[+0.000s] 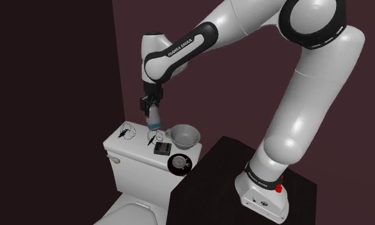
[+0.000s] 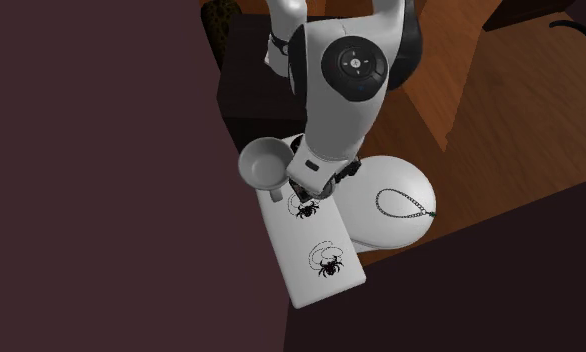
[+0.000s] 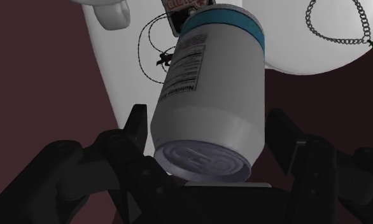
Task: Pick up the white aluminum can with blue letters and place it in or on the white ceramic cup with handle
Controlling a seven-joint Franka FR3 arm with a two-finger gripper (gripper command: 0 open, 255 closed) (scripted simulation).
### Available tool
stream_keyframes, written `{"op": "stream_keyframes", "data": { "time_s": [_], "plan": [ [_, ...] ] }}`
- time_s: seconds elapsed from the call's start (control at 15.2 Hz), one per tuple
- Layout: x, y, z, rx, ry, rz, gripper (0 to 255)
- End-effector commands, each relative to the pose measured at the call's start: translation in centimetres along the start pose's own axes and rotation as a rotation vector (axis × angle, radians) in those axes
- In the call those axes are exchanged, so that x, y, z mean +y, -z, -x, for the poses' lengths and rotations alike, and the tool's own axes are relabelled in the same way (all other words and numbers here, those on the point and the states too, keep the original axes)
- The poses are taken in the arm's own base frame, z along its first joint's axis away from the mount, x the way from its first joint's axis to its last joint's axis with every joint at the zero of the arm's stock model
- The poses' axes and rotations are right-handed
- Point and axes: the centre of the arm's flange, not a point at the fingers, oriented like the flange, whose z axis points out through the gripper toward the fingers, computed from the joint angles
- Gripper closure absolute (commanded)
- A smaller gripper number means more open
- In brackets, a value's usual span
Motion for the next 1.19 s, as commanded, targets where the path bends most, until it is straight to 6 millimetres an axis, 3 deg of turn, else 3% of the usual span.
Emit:
{"op": "stream_keyframes", "data": {
  "time_s": [0.0,0.79,0.86,1.12],
  "plan": [
    [1.5,0.4,2.2,0.001,0.001,0.0,255],
    [11.0,1.9,14.8,0.001,0.001,0.0,255],
    [11.6,2.0,15.6,0.001,0.001,0.0,255],
    [11.6,-0.1,15.6,0.001,0.001,0.0,255]
  ]
}}
